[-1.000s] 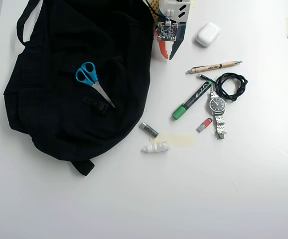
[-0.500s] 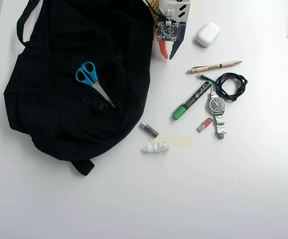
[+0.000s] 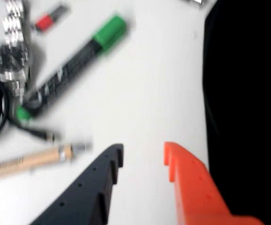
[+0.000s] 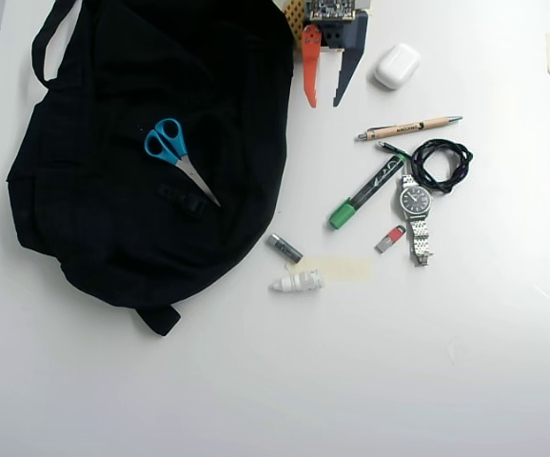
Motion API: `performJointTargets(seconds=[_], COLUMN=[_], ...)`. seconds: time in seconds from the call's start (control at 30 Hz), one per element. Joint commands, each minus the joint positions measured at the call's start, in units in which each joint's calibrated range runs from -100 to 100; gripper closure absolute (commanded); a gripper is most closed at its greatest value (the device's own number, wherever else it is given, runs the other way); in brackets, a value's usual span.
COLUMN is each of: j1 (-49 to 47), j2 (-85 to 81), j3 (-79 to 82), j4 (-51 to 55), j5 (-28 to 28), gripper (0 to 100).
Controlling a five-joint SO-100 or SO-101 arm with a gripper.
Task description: Put the usb stick into the black bag
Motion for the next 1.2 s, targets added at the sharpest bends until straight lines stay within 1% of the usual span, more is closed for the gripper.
performJointTargets(seconds=[0.0, 0.13, 0.17, 0.33, 0.37, 0.57, 0.7, 0.77, 0.8, 0.97, 1.1, 1.17], j1=[0.67, 1.04, 1.04, 0.22, -1.43, -3.75, -4.35, -5.09, -5.24, -8.76, -11.38, -12.35], j2=[13.74, 27.10, 33.91, 50.51, 56.56, 72.33, 79.88, 83.20, 83.37, 89.10, 92.58, 94.99], j3=[-20.52, -33.99, -39.83, -53.67, -58.88, -71.55, -76.49, -77.75, -77.84, -78.92, -78.56, -79.46], j4=[6.52, 8.76, 8.59, 6.17, 4.11, 1.09, -3.30, -3.47, -3.47, -3.39, -3.47, -3.65], j5=[0.20, 0.15, 0.09, -0.59, -2.06, -11.23, -14.75, -17.68, -17.84, -22.87, -24.55, -24.34], gripper=[88, 88, 88, 88, 88, 86, 85, 85, 85, 86, 86, 85])
